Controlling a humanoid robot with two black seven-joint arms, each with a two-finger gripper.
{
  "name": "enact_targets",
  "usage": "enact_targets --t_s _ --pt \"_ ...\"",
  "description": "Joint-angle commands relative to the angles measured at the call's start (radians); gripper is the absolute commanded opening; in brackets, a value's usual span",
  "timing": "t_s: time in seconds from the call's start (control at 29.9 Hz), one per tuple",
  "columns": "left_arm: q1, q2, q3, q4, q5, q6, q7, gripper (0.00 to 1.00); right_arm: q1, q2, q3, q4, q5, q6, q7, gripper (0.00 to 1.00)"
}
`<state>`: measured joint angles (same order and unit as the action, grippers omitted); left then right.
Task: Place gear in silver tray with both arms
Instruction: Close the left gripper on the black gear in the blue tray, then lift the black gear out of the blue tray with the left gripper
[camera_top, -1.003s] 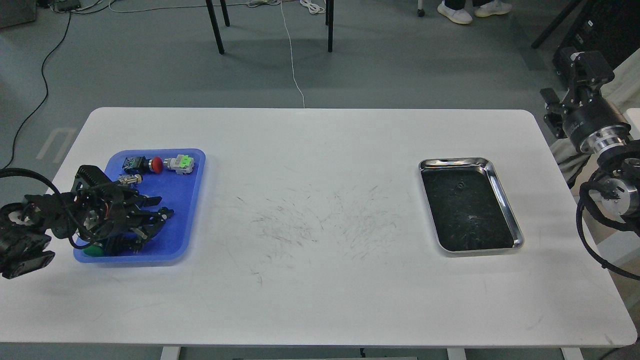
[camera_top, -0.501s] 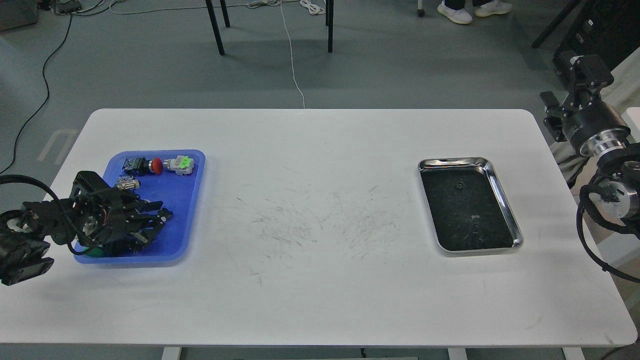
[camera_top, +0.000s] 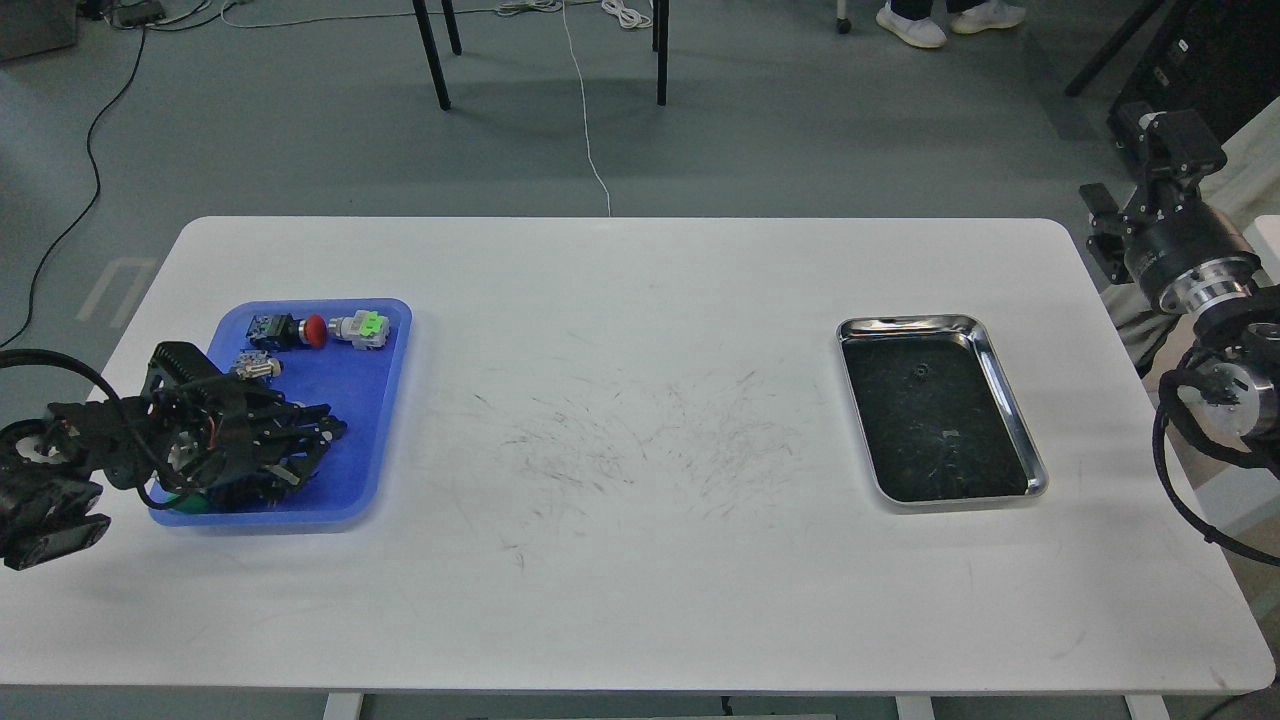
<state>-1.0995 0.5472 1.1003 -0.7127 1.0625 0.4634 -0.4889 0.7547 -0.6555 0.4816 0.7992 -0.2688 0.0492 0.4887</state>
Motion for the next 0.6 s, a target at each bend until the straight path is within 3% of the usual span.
enact_targets --t_s 0.0,0.2,0.4,0.57 --pt "-0.028 0.033 -0.019 -0.001 -0.013 0.001 0.000 0.18 0.000 0.000 0.000 -0.001 -0.001 0.000 0.000 0.95" --pt "-0.045 0.045 -0.046 -0.005 -0.016 -0.005 0.000 0.16 0.000 0.000 0.000 0.000 -0.001 0.000 0.000 0.95" --pt "-0.166 0.141 -0.141 -0.083 -0.055 -0.063 0.000 0.15 0.000 0.000 0.000 -0.001 -0.001 0.000 0.000 0.95" --pt "-0.246 0.152 -0.240 -0.155 -0.116 -0.097 0.000 0.14 0.002 -0.001 0.003 0.000 -0.001 0.000 0.000 0.95"
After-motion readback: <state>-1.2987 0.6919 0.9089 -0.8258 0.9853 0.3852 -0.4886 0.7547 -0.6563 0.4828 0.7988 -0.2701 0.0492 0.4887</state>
